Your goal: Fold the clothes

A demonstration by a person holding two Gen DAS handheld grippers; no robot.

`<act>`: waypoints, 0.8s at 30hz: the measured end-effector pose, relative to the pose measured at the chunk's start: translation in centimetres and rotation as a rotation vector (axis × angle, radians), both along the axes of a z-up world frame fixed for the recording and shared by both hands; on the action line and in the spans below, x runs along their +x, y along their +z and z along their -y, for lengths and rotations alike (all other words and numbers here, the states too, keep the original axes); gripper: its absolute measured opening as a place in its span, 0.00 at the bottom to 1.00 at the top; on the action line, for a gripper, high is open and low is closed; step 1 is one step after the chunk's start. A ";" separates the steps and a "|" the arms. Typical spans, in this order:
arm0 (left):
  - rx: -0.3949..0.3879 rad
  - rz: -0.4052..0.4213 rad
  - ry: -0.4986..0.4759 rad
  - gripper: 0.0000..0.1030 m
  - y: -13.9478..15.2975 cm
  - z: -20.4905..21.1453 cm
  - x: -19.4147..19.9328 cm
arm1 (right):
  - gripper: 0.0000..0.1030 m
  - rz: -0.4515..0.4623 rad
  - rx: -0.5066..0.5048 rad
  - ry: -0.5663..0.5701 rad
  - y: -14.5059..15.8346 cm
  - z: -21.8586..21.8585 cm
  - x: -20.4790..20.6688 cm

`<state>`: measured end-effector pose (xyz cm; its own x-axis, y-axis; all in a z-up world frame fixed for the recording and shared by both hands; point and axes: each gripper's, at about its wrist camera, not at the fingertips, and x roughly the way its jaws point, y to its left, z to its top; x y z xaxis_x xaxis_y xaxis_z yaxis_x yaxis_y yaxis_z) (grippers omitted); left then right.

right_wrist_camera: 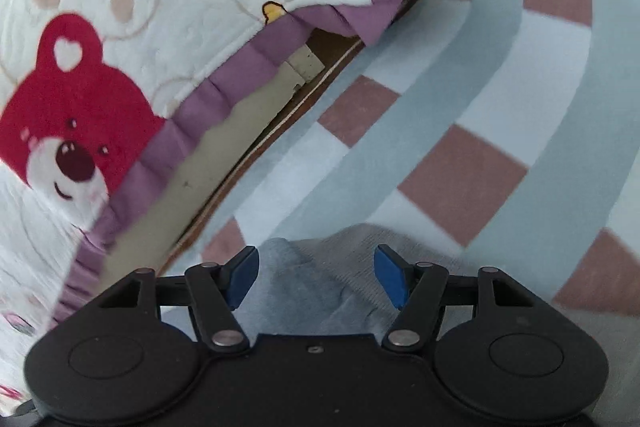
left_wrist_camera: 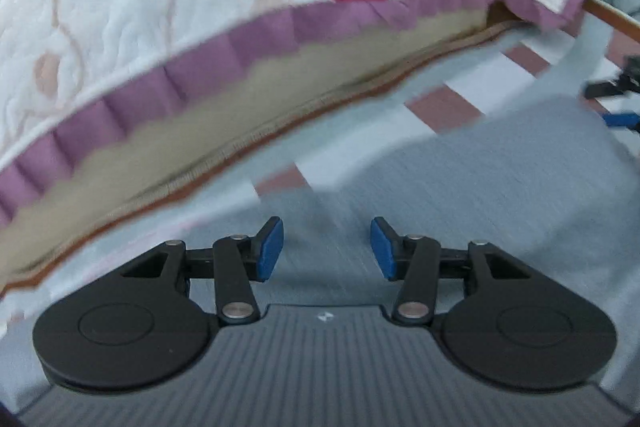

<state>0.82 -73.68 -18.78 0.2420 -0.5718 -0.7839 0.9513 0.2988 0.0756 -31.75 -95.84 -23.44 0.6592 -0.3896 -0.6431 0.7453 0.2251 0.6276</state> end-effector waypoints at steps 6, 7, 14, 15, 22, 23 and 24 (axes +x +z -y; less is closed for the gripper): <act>-0.129 -0.262 -0.076 0.60 -1.6 2.2 4.1 | 0.71 -0.234 -0.095 0.238 0.5 -0.3 5.7; -0.111 -0.309 -0.064 0.66 -2.5 2.4 4.4 | 0.71 -0.337 -0.138 0.270 0.1 -1.0 7.0; -0.133 -0.342 -0.142 0.06 -4.6 -0.7 2.1 | 0.07 -0.419 -0.495 0.310 2.5 -10.1 5.3; -0.167 -0.374 -0.127 0.06 -4.2 -2.1 2.0 | 0.07 -0.403 -0.532 0.306 3.2 -11.7 4.3; -0.095 -0.262 -0.349 0.04 -3.6 -10.2 -2.3 | 0.06 -0.301 -0.485 0.397 4.6 -20.3 -1.8; -0.052 -0.237 -0.379 0.04 -4.0 -10.7 -3.1 | 0.06 -0.307 -0.437 0.435 3.8 -20.8 -2.1; -0.031 -0.239 -0.383 0.04 -4.3 -11.0 -3.3 | 0.06 -0.314 -0.396 0.464 3.2 -21.0 -2.4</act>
